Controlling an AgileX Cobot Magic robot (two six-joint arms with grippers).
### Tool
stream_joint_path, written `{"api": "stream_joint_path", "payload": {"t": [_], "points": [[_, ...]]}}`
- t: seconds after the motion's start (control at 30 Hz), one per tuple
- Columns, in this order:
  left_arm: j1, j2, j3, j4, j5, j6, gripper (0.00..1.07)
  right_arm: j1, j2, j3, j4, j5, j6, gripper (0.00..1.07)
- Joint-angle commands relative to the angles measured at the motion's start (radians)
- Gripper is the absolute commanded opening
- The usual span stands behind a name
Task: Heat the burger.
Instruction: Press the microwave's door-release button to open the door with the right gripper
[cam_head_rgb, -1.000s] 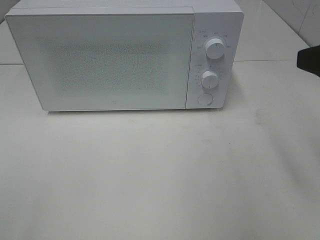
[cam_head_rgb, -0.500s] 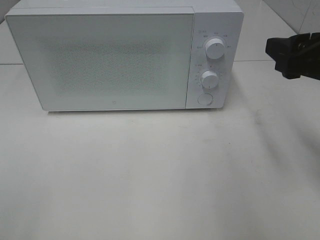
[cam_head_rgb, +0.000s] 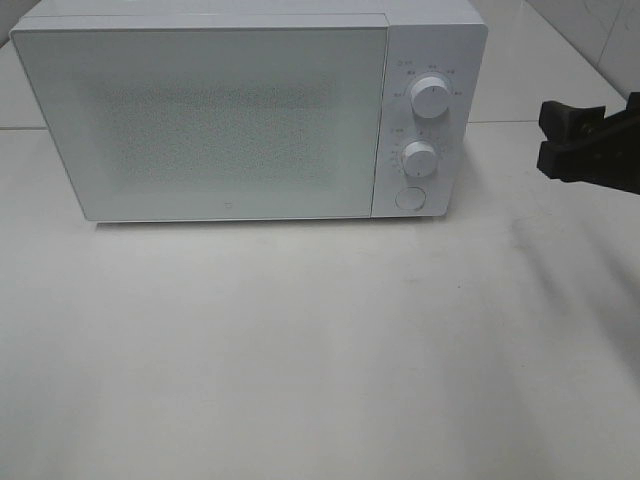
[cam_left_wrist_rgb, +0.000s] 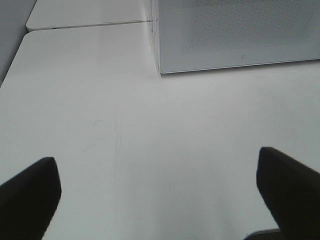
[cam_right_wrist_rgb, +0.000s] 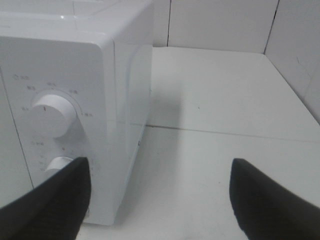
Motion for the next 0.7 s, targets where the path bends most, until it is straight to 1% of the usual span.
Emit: {"api": "stream_joint_path", "payload": {"t": [0.03,0.1,0.13,0.17,0.2,0.23,0.33,0.37,0.4,0.43,0.47,0.5,0.53,0.57,0.6,0.63,0.67,0.7], "points": [[0.0,-0.018,0.002,0.0,-0.013,-0.005,1.0,-0.004,0.029,0.008,0.051,-0.033,-0.026,0.75],[0.0,-0.018,0.002,0.0,-0.013,-0.005,1.0,0.004,0.04,0.012,0.061,-0.044,-0.026,0.75],[0.0,-0.018,0.002,0.0,-0.013,-0.005,1.0,0.036,0.06,0.019,0.107,-0.092,-0.035,0.75],[0.0,-0.018,0.002,0.0,-0.013,-0.005,1.0,0.036,0.06,0.019,0.107,-0.092,-0.035,0.75],[0.0,-0.018,0.002,0.0,-0.013,-0.005,1.0,0.078,0.081,0.019,0.156,-0.121,-0.068,0.75],[0.0,-0.018,0.002,0.0,-0.013,-0.005,1.0,0.078,0.081,0.019,0.156,-0.121,-0.068,0.75],[0.0,-0.018,0.002,0.0,-0.013,-0.005,1.0,0.184,0.137,0.018,0.278,-0.205,-0.122,0.75],[0.0,-0.018,0.002,0.0,-0.013,-0.005,1.0,0.184,0.137,0.018,0.278,-0.205,-0.122,0.75],[0.0,-0.018,0.002,0.0,-0.013,-0.005,1.0,0.239,0.173,0.018,0.332,-0.253,-0.137,0.75],[0.0,-0.018,0.002,0.0,-0.013,-0.005,1.0,0.239,0.173,0.018,0.332,-0.253,-0.137,0.75],[0.0,-0.018,0.002,0.0,-0.013,-0.005,1.0,0.283,0.199,0.017,0.369,-0.291,-0.138,0.75],[0.0,-0.018,0.002,0.0,-0.013,-0.005,1.0,0.302,0.21,0.017,0.383,-0.306,-0.138,0.75],[0.0,-0.018,0.002,0.0,-0.013,-0.005,1.0,0.302,0.21,0.017,0.383,-0.306,-0.138,0.75],[0.0,-0.018,0.002,0.0,-0.013,-0.005,1.0,0.35,0.236,0.016,0.422,-0.342,-0.138,0.75],[0.0,-0.018,0.002,0.0,-0.013,-0.005,1.0,0.35,0.236,0.016,0.422,-0.342,-0.138,0.75],[0.0,-0.018,0.002,0.0,-0.013,-0.005,1.0,0.401,0.257,0.012,0.473,-0.365,-0.138,0.75],[0.0,-0.018,0.002,0.0,-0.013,-0.005,1.0,0.422,0.268,0.006,0.502,-0.367,-0.138,0.75],[0.0,-0.018,0.002,0.0,-0.013,-0.005,1.0,0.422,0.268,0.006,0.502,-0.367,-0.138,0.75]]}}
